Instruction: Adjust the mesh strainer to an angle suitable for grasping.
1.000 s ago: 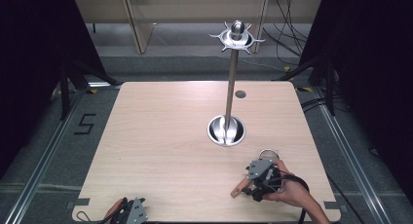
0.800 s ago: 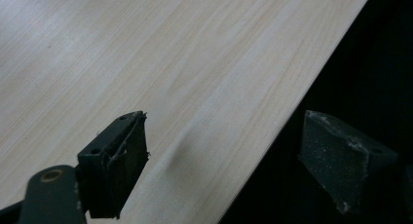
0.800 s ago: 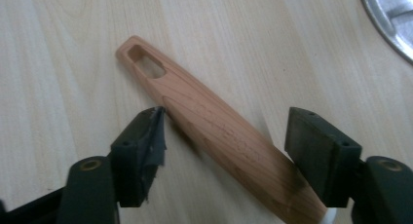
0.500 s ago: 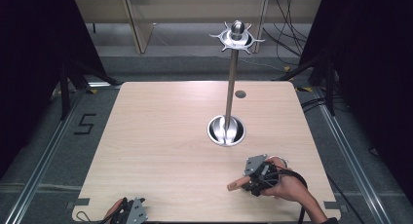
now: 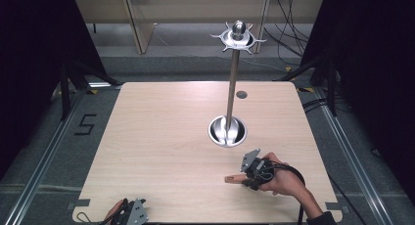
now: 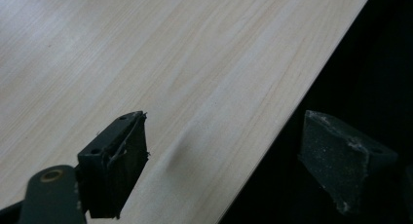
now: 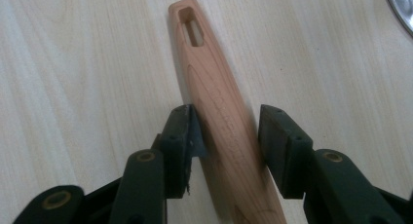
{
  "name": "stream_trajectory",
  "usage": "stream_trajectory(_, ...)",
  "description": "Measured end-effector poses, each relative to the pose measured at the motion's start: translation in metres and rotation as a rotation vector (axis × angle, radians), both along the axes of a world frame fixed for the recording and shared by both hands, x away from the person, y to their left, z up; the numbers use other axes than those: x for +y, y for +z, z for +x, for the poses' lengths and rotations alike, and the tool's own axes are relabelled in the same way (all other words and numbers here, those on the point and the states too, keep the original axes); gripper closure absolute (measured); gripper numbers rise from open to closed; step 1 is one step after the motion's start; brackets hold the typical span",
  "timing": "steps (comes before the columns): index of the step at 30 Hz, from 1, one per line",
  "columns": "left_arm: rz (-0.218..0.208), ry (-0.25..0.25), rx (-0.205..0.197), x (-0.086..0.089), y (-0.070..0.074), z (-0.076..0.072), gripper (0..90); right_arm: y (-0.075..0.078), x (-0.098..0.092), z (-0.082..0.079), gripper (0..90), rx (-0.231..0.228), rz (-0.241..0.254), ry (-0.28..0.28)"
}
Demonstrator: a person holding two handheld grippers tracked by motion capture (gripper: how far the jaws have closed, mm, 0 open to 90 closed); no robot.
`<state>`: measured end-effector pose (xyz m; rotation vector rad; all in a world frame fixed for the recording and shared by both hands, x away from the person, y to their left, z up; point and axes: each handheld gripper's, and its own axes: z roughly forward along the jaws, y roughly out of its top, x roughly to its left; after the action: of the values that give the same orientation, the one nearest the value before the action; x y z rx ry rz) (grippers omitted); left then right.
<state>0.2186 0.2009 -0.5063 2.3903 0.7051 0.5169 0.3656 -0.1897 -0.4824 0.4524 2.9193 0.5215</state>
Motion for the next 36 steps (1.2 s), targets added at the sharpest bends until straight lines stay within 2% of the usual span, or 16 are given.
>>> stream_trajectory(7, -0.003, 0.001, 0.001, 0.0, 0.0, 0.0, 16.9, 0.003, 0.005, 0.003, 61.3, 0.019, -0.058, 0.007)
stream_trajectory(9, -0.001, 0.0, -0.001, 0.0, 0.0, 0.0, 16.9, 0.004, 0.006, 0.002, 61.6, 0.044, -0.084, -0.029)
stream_trajectory(10, -0.003, 0.0, 0.0, 0.0, 0.0, 0.0, 16.9, 0.003, 0.006, 0.006, 62.0, 0.024, -0.079, 0.022)
stream_trajectory(11, -0.004, 0.001, 0.001, 0.0, 0.0, 0.0, 16.9, 0.004, 0.007, 0.004, 62.6, 0.036, -0.094, -0.018)
stream_trajectory(14, -0.002, 0.0, -0.001, 0.0, 0.0, 0.0, 16.9, 0.003, 0.008, 0.008, 65.1, 0.014, -0.071, 0.051)
stream_trajectory(16, -0.004, 0.001, 0.001, 0.0, 0.0, 0.0, 16.9, 0.003, 0.008, 0.006, 67.8, 0.024, -0.078, 0.038)
stream_trajectory(17, -0.005, 0.001, 0.001, 0.0, 0.0, 0.0, 16.9, 0.005, 0.009, 0.002, 68.0, 0.038, -0.102, -0.016)
stream_trajectory(21, -0.005, 0.005, -0.002, 0.0, 0.0, 0.0, 16.9, 0.004, 0.008, 0.007, 68.1, 0.023, -0.083, 0.027)
stream_trajectory(22, -0.002, 0.004, 0.001, 0.0, 0.001, 0.0, 16.9, 0.005, 0.008, 0.003, 68.0, 0.041, -0.101, -0.042)
stream_trajectory(23, -0.002, 0.004, 0.001, 0.0, 0.001, 0.0, 16.9, 0.005, 0.008, 0.003, 68.0, 0.041, -0.101, -0.042)
stream_trajectory(24, 0.003, 0.007, -0.007, 0.0, 0.001, 0.0, 16.9, 0.003, 0.006, 0.008, 68.1, 0.02, -0.071, 0.024)
stream_trajectory(27, 0.004, 0.006, -0.006, 0.0, 0.001, 0.001, 16.9, 0.006, 0.004, 0.004, 68.1, 0.041, -0.078, -0.045)
stream_trajectory(28, 0.005, 0.004, -0.005, 0.0, 0.001, 0.001, 17.0, 0.007, 0.003, 0.006, 68.1, 0.028, -0.058, -0.017)
stream_trajectory(33, -0.007, 0.001, -0.004, 0.0, 0.001, 0.001, 16.9, 0.013, -0.004, 0.006, 68.1, 0.02, 0.014, -0.037)
stream_trajectory(34, -0.007, 0.001, -0.004, 0.0, 0.001, 0.001, 16.9, 0.014, -0.005, 0.009, 68.1, 0.0, 0.032, -0.002)
stream_trajectory(36, -0.008, 0.007, -0.005, 0.0, 0.001, 0.001, 16.9, 0.017, -0.008, 0.009, 68.1, -0.026, 0.064, -0.023)
